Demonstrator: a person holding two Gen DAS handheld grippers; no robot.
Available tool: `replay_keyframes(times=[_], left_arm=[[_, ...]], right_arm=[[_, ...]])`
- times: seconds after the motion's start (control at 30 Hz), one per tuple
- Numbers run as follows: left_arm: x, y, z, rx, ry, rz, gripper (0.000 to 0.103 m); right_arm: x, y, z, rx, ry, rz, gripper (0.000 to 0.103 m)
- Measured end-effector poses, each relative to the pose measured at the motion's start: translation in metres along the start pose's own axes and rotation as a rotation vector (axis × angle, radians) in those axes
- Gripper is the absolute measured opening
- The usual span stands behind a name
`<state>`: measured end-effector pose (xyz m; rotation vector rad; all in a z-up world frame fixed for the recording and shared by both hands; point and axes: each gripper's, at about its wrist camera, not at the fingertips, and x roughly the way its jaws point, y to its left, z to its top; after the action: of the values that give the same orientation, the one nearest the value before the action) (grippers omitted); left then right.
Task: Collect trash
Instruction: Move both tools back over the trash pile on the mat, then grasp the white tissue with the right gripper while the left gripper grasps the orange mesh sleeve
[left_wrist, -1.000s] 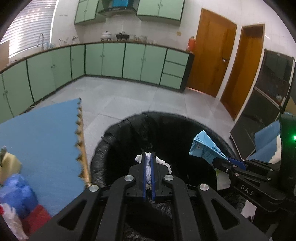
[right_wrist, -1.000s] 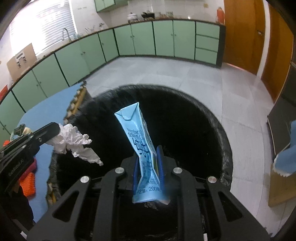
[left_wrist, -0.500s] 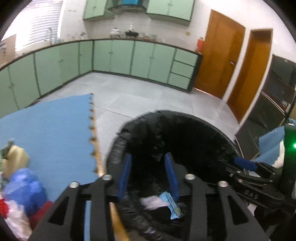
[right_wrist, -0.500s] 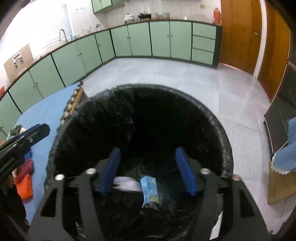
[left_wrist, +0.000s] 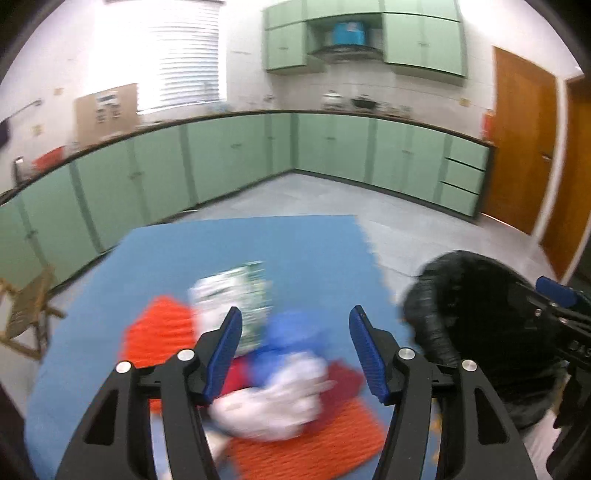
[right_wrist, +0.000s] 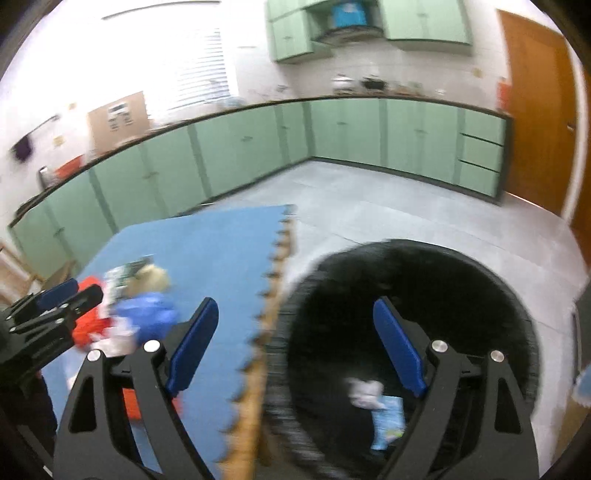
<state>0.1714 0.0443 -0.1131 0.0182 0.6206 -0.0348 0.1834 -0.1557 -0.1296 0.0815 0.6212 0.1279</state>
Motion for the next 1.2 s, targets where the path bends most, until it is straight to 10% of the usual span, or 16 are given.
replay_keyframes(times=[0.27,0.6,1.2], left_arm=[[-0.015,0.068,-0.031,-0.048,0.020,0.170,0.059],[-0.017,0.097,-0.047,-0.083,0.034,0.212,0.059],[-0.007,0.108,-0.059,-0.116,0.069,0.196,0.059]], right_arm=[[0.021,0.094,-0.014,-0.115,0.043,0.175,0.082],[0.045,0.155,-0.033,-0.209,0.113,0.250,0.081],[0.057,0.177,-0.049,-0.262,0.210,0.324,0.007]])
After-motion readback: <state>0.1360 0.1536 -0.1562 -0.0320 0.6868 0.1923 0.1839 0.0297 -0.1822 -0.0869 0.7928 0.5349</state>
